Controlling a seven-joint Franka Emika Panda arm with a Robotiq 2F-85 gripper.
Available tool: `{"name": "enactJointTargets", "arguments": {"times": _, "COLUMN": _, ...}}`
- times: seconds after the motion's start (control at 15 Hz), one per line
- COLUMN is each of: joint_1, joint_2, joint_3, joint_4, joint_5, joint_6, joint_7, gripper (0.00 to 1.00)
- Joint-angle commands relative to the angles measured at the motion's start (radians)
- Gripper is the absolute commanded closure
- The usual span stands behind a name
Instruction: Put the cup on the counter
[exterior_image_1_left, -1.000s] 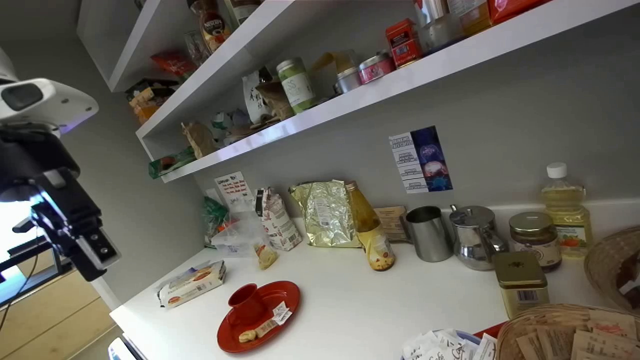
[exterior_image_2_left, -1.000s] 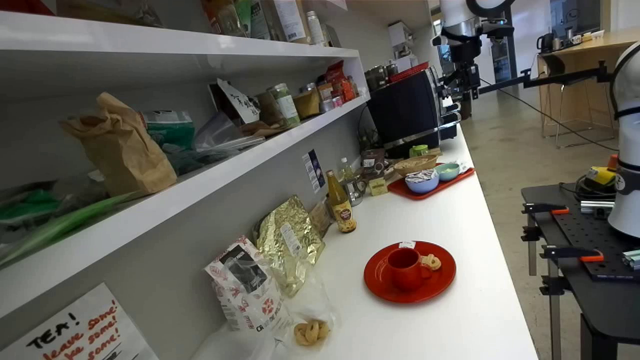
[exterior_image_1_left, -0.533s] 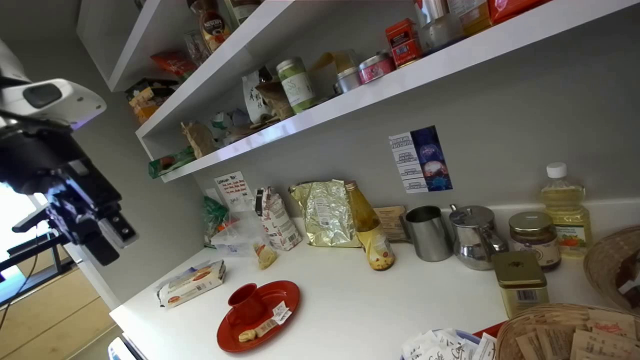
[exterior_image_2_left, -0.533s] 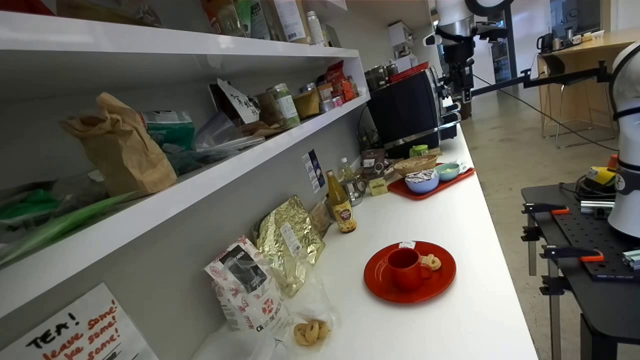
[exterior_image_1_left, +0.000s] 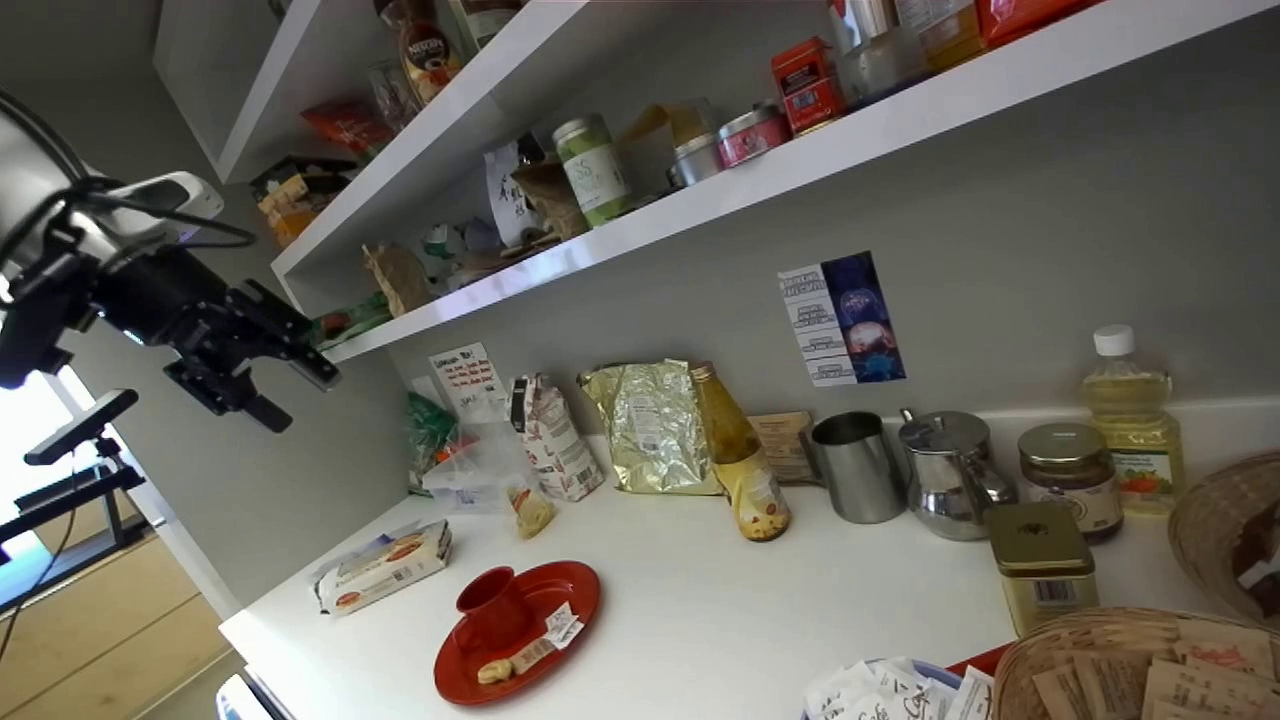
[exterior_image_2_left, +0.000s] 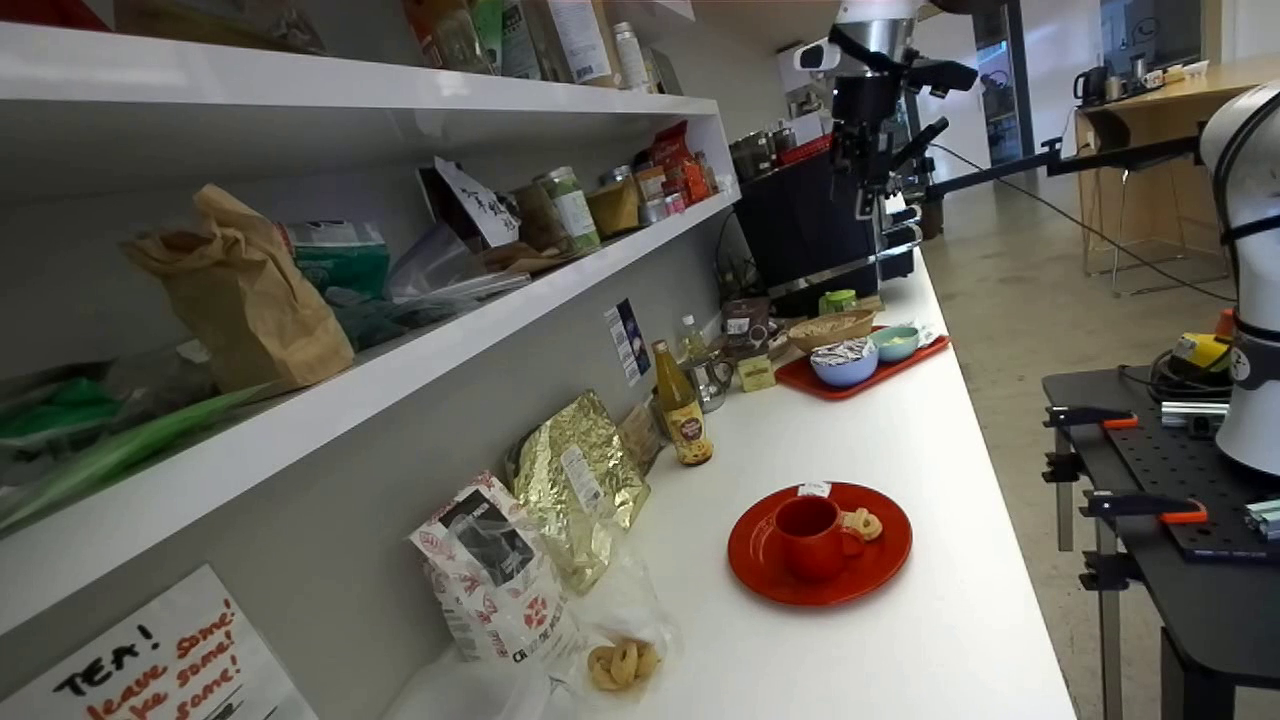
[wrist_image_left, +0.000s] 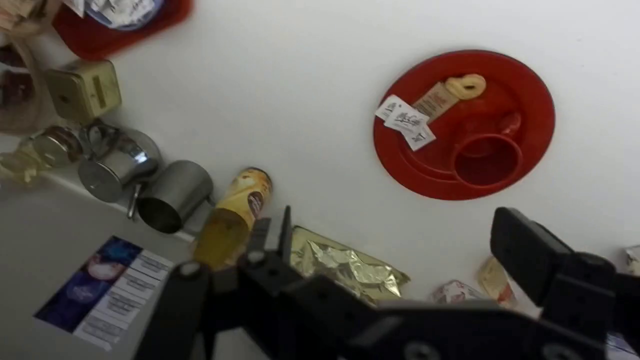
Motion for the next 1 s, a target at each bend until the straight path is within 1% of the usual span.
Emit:
{"name": "enactJointTargets", "arguments": {"times": 0.0, "joint_1": 0.083, "joint_2": 0.121, "joint_3": 0.000, "joint_4": 0.037, "joint_5": 0.110, "joint_6": 0.099, "joint_7": -0.023, "gripper": 0.00}}
{"name": "enactJointTargets", "arguments": {"times": 0.27, "joint_1": 0.137, "joint_2": 0.270, "joint_3": 0.008, "joint_4": 0.069, "joint_5": 0.191, "joint_6": 0.183, "joint_7": -0.055, "gripper": 0.00}}
{"name": "enactJointTargets", "arguments": {"times": 0.47, "joint_1": 0.156, "joint_2": 0.387, "joint_3": 0.013, "joint_4": 0.125, "joint_5": 0.247, "joint_6": 0.186, "joint_7": -0.094, "gripper": 0.00}}
{"name": "enactJointTargets", "arguments": {"times": 0.73, "joint_1": 0.151, "joint_2": 0.531, "joint_3": 0.069, "joint_4": 0.202, "joint_5": 0.276, "joint_6": 0.164, "joint_7": -0.089, "gripper": 0.00}}
{"name": "enactJointTargets", "arguments": {"times": 0.93, "joint_1": 0.152, "joint_2": 0.617, "joint_3": 0.136, "joint_4": 0.232, "joint_5": 0.272, "joint_6": 0.147, "joint_7": -0.067, "gripper": 0.00}}
